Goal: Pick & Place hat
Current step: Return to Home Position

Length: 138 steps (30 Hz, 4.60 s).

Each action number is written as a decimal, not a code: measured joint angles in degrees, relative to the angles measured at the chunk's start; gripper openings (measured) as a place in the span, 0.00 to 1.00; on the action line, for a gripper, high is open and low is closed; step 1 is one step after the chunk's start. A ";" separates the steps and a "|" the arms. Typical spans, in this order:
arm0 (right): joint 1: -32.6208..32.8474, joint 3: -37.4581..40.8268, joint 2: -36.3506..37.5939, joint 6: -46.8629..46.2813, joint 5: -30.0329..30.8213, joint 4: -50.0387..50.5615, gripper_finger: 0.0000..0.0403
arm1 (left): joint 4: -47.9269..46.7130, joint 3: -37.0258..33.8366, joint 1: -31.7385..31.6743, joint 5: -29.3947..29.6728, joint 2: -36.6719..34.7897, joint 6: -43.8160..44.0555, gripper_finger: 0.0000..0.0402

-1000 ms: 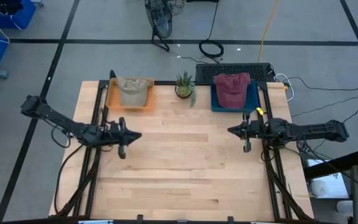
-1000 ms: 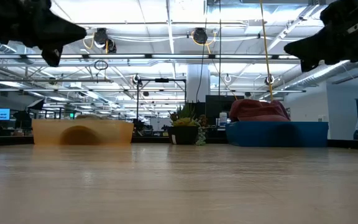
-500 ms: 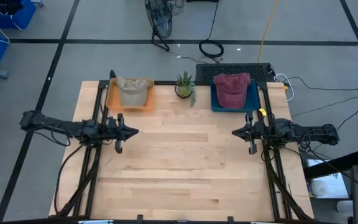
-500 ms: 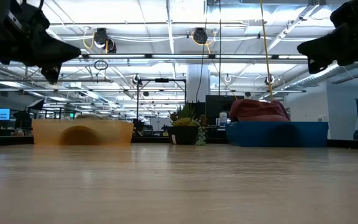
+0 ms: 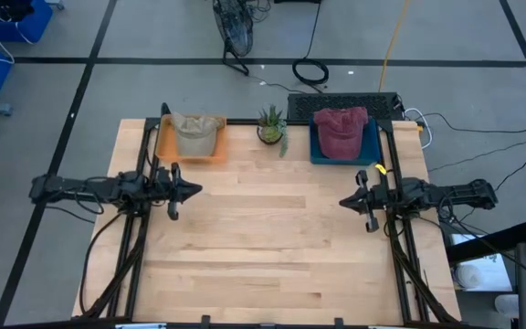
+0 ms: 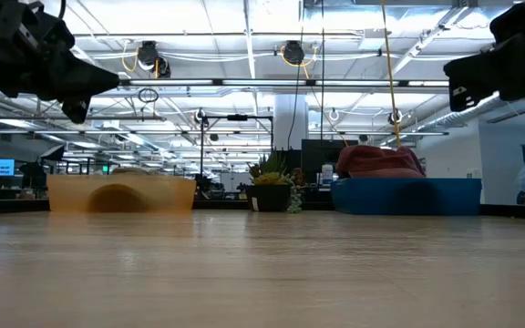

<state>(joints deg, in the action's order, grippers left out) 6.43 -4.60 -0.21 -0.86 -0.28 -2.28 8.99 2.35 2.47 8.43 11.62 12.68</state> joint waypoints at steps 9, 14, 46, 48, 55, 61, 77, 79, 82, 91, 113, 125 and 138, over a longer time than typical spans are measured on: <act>0.07 0.09 0.02 -0.97 -0.02 -0.28 0.00 | -1.52 0.00 -4.55 -2.59 -1.70 -0.83 0.02; 0.07 1.41 0.02 -0.55 -0.02 -1.02 0.00 | -0.13 -1.75 -6.55 -4.74 -1.72 -0.63 0.01; 0.07 3.74 -0.48 0.06 0.20 -2.19 0.00 | -1.90 -1.62 -8.81 -15.33 -1.05 -6.62 0.01; 0.07 3.76 -0.48 0.06 0.20 -2.17 0.00 | -2.35 -1.62 -8.80 -15.49 -1.03 -6.52 0.03; 0.07 3.76 -0.48 0.04 0.20 -2.19 0.00 | -5.36 -1.64 -8.80 -12.61 -1.03 -4.60 0.02; 0.07 3.76 -0.48 0.04 0.20 -2.19 0.00 | -5.55 -1.66 -8.82 -9.82 -1.03 -5.05 0.06; 0.05 3.81 -0.48 0.04 0.22 -2.19 0.00 | -5.45 -1.66 -8.82 -9.84 -1.03 -10.00 0.01; 0.05 3.81 -0.48 0.04 0.22 -2.19 0.00 | -5.53 -1.66 -8.80 -10.10 -1.03 -10.80 0.02; 0.05 3.81 -0.48 0.04 0.22 -2.17 0.00 | -5.96 -1.66 -8.80 -10.32 -1.03 -11.93 0.01; 0.05 3.81 -0.48 0.04 0.22 -1.75 0.00 | -5.89 -1.66 -8.80 -11.91 -1.03 -13.70 0.01; 0.05 3.81 -0.48 0.04 0.20 -1.78 0.00 | -5.83 -1.66 -8.82 -12.86 -1.03 -12.41 0.16; 0.05 3.81 -0.48 0.04 0.20 -1.78 0.00 | -5.81 -1.66 -8.80 -12.79 -1.03 -12.41 0.17; 0.05 3.81 -0.48 0.04 0.20 -1.78 0.00 | -5.81 -1.66 -8.80 -12.77 -1.03 -12.43 0.17</act>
<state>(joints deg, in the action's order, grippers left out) 6.48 -0.80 -0.69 -0.82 -0.08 -4.05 3.18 0.69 -6.33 -4.34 10.59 0.25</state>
